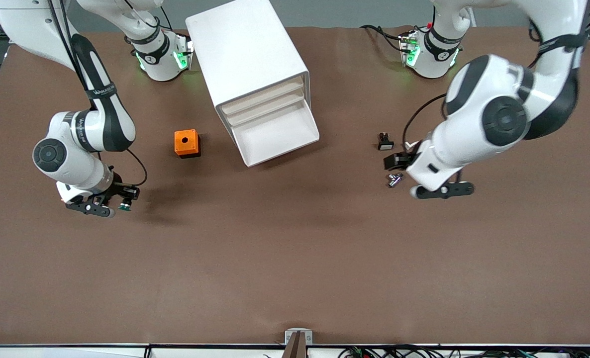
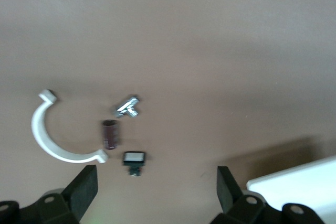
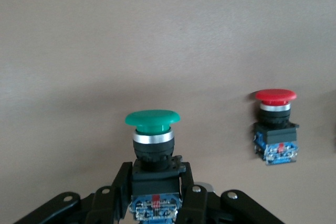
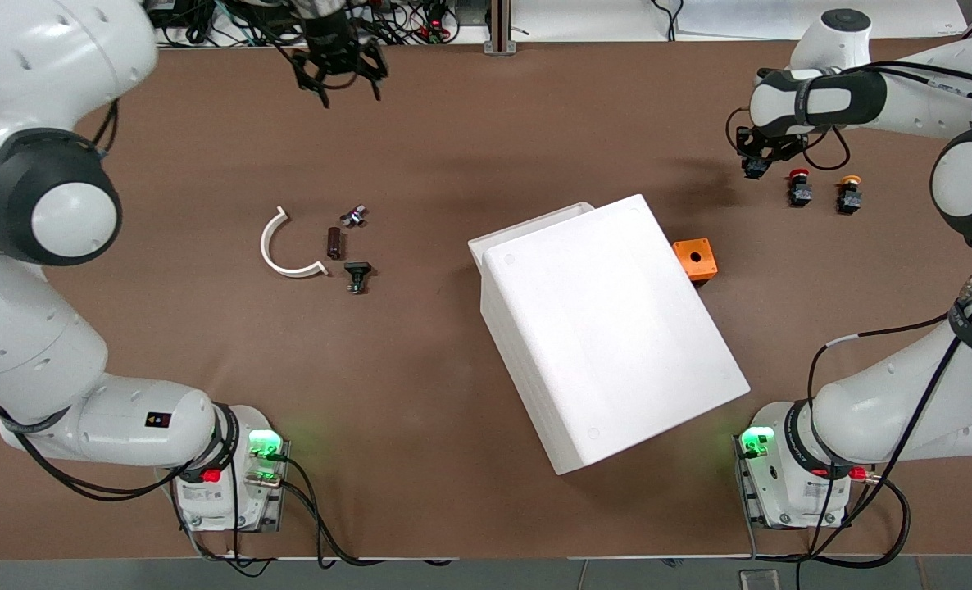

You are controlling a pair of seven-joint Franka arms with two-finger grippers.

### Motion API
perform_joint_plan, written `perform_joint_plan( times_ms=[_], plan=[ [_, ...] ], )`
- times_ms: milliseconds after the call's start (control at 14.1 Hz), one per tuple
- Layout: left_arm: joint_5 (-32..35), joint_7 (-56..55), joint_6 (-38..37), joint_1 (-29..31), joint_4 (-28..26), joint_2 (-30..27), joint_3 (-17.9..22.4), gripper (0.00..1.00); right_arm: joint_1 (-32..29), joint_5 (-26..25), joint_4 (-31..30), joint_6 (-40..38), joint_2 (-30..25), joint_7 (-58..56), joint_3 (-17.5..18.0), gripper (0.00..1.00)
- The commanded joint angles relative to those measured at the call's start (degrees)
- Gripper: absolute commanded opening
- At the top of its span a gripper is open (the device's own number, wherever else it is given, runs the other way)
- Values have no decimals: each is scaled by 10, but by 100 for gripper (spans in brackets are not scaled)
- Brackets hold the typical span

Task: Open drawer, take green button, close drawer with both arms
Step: 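Carry the green button beside the red button while the left gripper returns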

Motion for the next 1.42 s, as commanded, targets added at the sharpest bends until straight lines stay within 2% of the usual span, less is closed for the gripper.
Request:
perform_joint_plan(
  times_ms=[0,355,780,851,922,1206,1348],
  plan=[
    [17,-76,22,-30,10,35,-3,100,-23,-12,-37,47,-17,-19,9,0],
    [21,-166,65,-82,7,71,-2,100,-30,-15,-61,116,15,-31,10,0],
    [47,-236,121,-129,2,110,-2,100,-35,-15,-59,110,34,-31,10,0],
    [47,-243,133,-135,-2,111,-2,100,-36,-15,-56,109,34,-32,10,56],
    [47,-243,138,-143,-4,117,-1,100,-38,-15,-56,111,32,-31,10,100],
    [52,-265,151,-166,-4,131,-1,100,-39,-14,-35,92,23,-31,10,100],
    [69,-272,157,-178,-4,140,-1,100,-38,-14,4,5,12,-29,10,100]
  ],
)
